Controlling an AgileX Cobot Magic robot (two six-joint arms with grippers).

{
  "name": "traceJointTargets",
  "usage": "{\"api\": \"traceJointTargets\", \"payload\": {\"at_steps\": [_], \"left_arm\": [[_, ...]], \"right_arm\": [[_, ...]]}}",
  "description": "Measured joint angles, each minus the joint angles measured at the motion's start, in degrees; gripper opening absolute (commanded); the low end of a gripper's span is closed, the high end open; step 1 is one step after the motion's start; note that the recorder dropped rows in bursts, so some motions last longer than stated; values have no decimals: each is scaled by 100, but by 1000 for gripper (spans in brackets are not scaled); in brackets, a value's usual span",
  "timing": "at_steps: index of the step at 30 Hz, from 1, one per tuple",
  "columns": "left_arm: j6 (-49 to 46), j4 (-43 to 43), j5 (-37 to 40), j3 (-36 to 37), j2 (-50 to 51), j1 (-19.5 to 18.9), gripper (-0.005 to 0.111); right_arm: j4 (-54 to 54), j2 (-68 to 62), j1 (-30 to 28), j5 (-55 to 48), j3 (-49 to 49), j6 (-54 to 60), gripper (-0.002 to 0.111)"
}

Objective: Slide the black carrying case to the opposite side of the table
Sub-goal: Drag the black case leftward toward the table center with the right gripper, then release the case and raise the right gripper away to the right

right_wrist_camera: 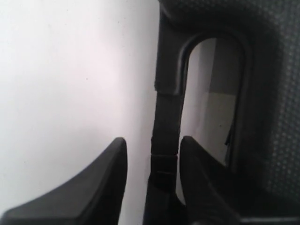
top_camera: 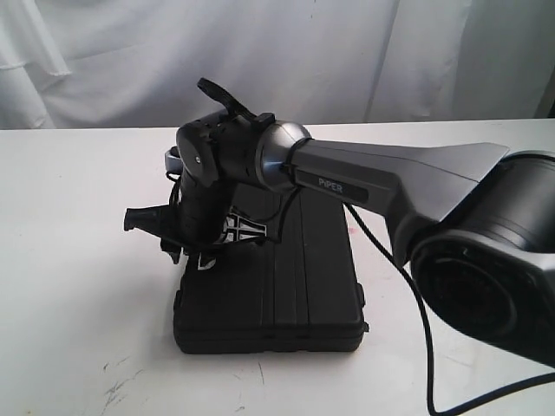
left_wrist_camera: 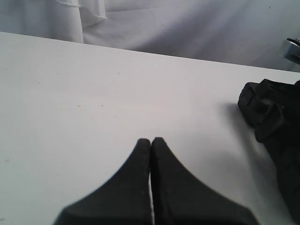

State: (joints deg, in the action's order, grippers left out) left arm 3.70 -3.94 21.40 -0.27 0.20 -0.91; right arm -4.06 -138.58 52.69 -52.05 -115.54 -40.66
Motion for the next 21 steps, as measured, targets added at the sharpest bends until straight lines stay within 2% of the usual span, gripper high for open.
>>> {"api": "traceJointTargets", "payload": {"at_steps": [5,8,13,21], "left_arm": [[0,0,0,0,0,0,0],[0,0,0,0,0,0,0],[0,0,0,0,0,0,0],[0,0,0,0,0,0,0]], "right_arm": [[184,97,0,-226,0,0,35],[316,276,-56,-396,0,84,30],[406,682,-226,-507,0,694,1],[950,1341,-182,-28,196,1551,0]]}}
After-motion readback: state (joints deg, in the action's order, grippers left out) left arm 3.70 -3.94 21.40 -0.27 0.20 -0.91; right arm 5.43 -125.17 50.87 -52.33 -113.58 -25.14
